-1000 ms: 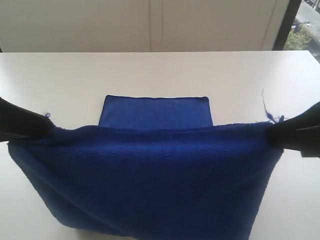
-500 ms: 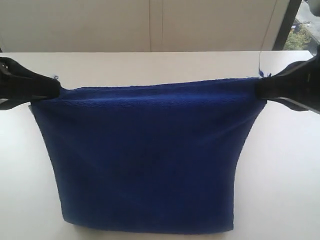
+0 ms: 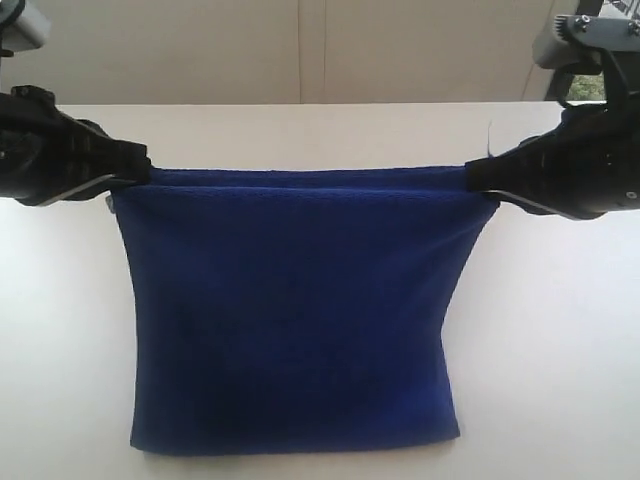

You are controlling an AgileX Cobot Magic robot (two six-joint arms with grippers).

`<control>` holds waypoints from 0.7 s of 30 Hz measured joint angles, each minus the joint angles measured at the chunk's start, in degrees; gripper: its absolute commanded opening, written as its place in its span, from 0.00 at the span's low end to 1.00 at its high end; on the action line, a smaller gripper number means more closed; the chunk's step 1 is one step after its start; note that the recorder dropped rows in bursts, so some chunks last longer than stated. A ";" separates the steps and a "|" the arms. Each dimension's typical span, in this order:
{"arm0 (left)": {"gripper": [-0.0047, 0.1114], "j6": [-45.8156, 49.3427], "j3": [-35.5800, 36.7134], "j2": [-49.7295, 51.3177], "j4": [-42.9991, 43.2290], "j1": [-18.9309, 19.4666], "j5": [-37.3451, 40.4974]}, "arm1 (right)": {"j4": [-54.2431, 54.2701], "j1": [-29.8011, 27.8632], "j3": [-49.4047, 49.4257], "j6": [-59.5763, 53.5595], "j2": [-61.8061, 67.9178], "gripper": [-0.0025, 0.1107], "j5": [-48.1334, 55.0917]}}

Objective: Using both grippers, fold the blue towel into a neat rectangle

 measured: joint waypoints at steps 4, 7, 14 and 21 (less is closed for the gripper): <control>0.04 0.00 -0.12 2.57 -0.25 0.00 -2.17 | 0.00 0.00 -1.27 -0.14 1.02 0.02 -0.56; 0.04 0.00 -1.29 3.38 -0.25 0.00 -3.18 | -1.07 0.00 -3.51 -0.14 0.90 0.02 -0.56; 0.04 -0.11 -2.42 6.83 -0.38 0.00 -6.55 | -2.27 0.00 -5.54 1.23 3.58 0.02 -1.51; 0.04 -0.11 -2.42 12.41 -1.72 0.00 -10.36 | -2.39 0.00 -5.54 1.45 9.95 0.02 -6.21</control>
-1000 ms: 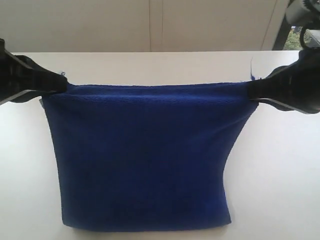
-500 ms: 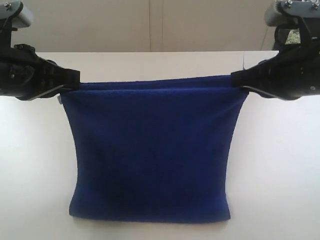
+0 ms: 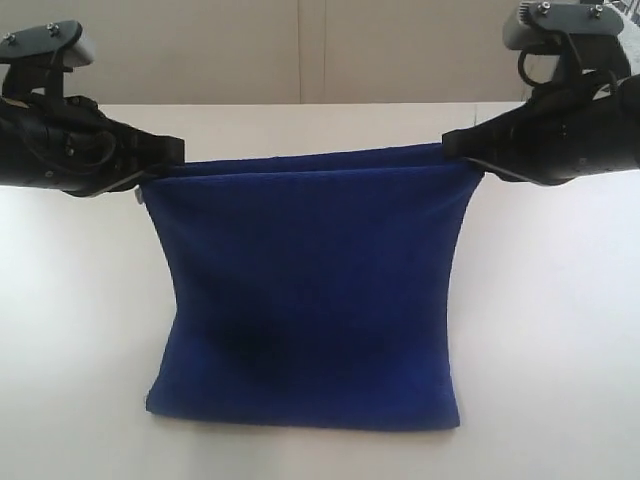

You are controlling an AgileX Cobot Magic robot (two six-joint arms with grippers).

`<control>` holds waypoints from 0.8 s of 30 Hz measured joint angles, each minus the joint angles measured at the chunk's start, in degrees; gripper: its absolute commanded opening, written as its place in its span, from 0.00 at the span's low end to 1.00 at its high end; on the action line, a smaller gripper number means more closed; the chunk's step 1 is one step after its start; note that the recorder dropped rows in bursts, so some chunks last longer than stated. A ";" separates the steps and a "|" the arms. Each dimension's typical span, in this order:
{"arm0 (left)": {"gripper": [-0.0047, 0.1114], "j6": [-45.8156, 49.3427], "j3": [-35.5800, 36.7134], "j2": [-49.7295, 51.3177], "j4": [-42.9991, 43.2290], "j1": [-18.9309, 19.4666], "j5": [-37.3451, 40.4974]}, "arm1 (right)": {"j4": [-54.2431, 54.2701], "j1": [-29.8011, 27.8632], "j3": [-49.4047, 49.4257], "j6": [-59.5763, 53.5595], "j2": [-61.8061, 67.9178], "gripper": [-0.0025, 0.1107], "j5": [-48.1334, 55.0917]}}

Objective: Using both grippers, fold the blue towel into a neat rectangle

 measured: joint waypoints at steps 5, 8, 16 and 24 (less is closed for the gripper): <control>0.04 0.00 -3.06 1.72 -0.22 0.00 -0.64 | 0.00 0.00 -1.30 0.07 2.23 0.02 -1.71; 0.04 -0.12 -5.82 1.95 0.40 0.00 -0.93 | -0.10 0.00 -3.37 0.07 2.34 0.02 -2.06; 0.04 -0.93 -8.46 9.34 0.62 0.00 -1.85 | -0.21 0.00 -3.58 0.21 8.05 0.02 -5.04; 0.04 -0.83 -12.75 10.83 0.62 0.00 -2.45 | -0.21 0.00 -6.02 0.21 8.67 0.02 -6.29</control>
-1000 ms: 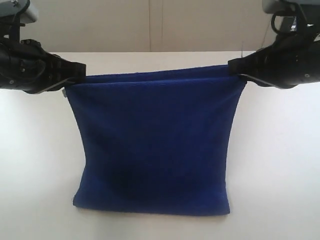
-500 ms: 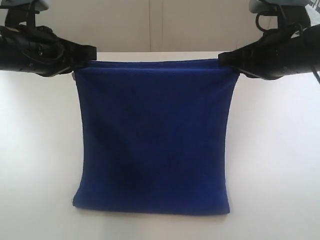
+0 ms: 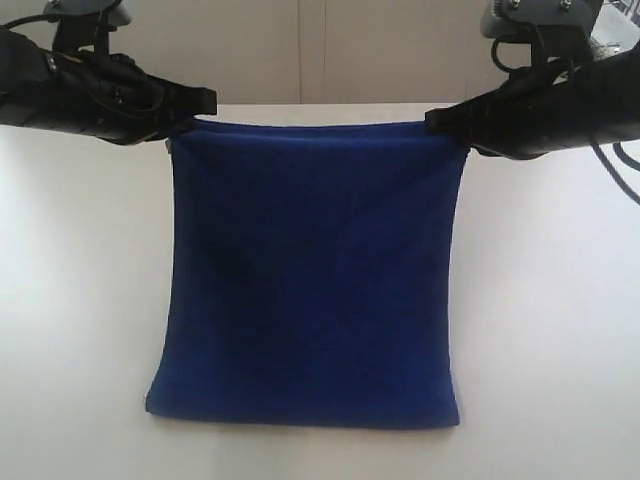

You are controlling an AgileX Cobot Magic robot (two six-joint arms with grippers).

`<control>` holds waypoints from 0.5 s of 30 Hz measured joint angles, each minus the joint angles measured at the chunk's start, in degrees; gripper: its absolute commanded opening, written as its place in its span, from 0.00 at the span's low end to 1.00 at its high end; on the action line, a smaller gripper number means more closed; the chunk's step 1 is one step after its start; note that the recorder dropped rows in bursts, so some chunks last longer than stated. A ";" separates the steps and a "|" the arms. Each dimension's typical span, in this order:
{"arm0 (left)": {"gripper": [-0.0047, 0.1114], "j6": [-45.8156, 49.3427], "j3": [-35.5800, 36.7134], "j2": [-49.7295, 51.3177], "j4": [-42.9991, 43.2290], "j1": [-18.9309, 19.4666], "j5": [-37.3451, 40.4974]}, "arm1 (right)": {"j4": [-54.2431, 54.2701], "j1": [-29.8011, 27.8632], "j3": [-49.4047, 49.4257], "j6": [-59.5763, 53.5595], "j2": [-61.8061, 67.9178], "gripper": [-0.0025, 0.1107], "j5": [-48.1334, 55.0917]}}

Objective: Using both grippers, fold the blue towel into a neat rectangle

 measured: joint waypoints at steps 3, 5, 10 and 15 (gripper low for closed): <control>0.04 0.00 -0.99 1.67 0.00 0.00 -1.12 | 0.00 0.00 -1.09 0.00 1.52 0.02 -0.54; 0.04 -0.21 -1.02 3.51 0.00 0.00 -1.57 | 0.00 0.00 -1.39 0.00 3.38 0.02 -0.98; 0.04 -0.20 -1.72 8.07 0.00 0.00 -2.66 | 0.00 0.00 -1.47 0.00 8.65 0.02 -3.85; 0.04 -0.20 -5.11 11.09 0.00 0.00 -2.90 | 0.00 0.00 -2.96 0.00 11.70 0.02 -4.69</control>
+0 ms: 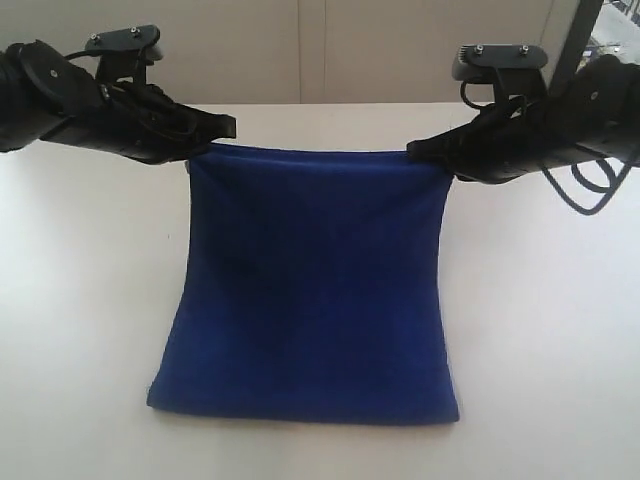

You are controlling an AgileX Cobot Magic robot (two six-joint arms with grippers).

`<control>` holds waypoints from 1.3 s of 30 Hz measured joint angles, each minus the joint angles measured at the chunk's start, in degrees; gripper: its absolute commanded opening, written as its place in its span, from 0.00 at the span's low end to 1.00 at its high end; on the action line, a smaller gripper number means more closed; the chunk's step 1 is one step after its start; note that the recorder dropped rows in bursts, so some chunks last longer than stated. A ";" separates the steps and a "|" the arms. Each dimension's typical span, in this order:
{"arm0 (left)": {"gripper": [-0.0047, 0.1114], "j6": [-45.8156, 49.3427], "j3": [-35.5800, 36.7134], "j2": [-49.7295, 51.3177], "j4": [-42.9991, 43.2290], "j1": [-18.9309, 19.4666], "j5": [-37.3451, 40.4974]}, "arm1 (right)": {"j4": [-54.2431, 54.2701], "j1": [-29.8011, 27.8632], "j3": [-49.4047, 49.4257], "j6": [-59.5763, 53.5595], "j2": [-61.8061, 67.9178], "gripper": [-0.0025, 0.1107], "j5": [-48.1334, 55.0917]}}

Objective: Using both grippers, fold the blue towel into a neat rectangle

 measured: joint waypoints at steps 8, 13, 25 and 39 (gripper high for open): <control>0.04 0.39 -5.34 1.01 -0.22 2.24 0.55 | 0.00 0.00 -5.78 0.00 0.96 0.02 0.47; 0.04 0.39 -6.75 5.55 -0.36 3.42 1.78 | 0.00 0.00 -6.49 0.00 5.47 0.02 -0.19; 0.04 0.39 -13.33 14.09 -0.36 3.42 2.30 | 0.00 0.00 -8.53 -0.10 12.22 0.02 -4.43; 0.04 0.51 -16.78 20.17 -0.58 3.42 -0.03 | 0.00 0.00 -13.52 -0.10 19.75 0.02 -7.03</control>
